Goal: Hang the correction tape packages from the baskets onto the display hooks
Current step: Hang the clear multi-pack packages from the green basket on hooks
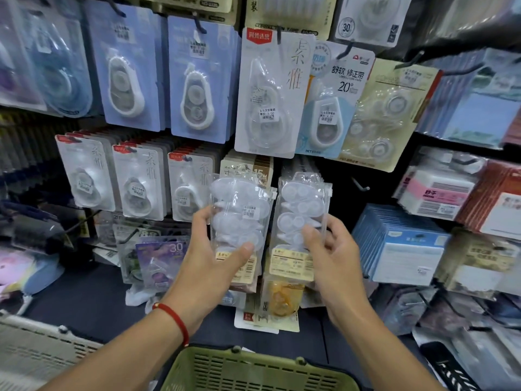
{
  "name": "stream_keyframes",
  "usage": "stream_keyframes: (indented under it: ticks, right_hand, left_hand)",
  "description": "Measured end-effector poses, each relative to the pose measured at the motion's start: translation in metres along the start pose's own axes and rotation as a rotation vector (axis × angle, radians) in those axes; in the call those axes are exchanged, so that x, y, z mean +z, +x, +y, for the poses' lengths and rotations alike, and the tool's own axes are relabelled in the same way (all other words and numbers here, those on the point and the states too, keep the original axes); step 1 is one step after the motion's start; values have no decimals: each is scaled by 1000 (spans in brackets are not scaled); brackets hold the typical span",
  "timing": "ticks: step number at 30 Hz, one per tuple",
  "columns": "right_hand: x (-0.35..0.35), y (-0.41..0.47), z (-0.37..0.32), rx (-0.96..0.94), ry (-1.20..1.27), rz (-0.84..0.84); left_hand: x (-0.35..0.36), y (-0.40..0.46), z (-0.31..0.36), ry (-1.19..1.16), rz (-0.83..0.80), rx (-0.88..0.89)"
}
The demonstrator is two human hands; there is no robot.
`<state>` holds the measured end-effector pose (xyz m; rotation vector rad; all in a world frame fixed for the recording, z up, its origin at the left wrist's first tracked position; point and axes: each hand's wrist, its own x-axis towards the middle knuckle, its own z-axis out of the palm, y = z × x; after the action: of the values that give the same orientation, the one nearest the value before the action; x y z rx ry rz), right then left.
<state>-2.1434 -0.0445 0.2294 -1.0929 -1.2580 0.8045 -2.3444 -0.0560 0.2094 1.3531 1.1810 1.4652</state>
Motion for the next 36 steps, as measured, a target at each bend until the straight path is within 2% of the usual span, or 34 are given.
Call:
stream_keyframes:
  ticks: [10,22,24,27,29,32,36]
  right_hand:
    - [-6,10,7,-10,-41,109]
    - [-12,9,2,-8,-89,39]
    - [-15,12,6,27,-168,33]
    - [-17,11,8,-6,-450,74]
    - [-14,4,8,-55,-488,-12]
    - [-3,-8,10,-24,-391,-261]
    - [4,-18,13,23,-221,-252]
  left_hand:
    - [-2,-1,3,83,-2,37]
    - [0,-3,4,49,-13,41]
    - [0,-3,5,44,-13,35]
    - [0,-4,5,26,-25,19]
    - [2,-4,5,-6,-52,-1]
    - [8,-5,1,-50,-107,-21]
    - [17,-9,-5,-95,-186,-25]
